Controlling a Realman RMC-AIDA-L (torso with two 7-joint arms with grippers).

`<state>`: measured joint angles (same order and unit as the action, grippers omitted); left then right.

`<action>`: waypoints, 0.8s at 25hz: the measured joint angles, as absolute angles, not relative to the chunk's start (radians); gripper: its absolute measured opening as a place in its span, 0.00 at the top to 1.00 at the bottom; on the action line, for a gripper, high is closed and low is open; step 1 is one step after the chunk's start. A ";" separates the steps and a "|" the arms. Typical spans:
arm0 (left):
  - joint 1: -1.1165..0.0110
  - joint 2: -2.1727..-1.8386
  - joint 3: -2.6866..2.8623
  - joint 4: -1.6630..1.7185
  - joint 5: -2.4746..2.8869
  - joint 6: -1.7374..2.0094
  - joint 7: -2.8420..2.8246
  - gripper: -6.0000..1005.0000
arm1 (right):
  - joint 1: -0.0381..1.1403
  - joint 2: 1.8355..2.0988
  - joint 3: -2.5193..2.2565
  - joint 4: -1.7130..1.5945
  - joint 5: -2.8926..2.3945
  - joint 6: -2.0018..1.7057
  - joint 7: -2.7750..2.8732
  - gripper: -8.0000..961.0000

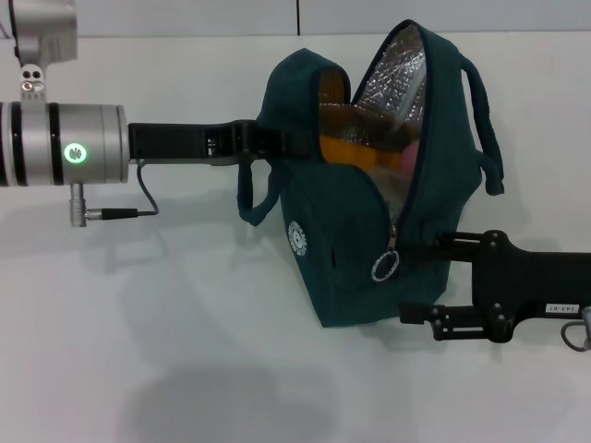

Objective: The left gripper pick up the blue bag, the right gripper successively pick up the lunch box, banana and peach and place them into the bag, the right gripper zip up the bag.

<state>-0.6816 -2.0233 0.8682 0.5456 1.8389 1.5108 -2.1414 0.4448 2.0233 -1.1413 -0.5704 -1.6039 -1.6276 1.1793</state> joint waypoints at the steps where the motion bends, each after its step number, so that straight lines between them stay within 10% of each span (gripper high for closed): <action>1: -0.682 -2.023 0.868 0.548 1.839 1.511 -2.141 0.93 | 0.444 2.023 -1.141 -0.568 -1.604 -1.627 1.179 0.23; 20: -0.689 -2.025 0.867 0.549 1.838 1.500 -2.141 0.93 | 0.502 2.027 -1.146 -0.459 -1.583 -1.577 1.158 0.23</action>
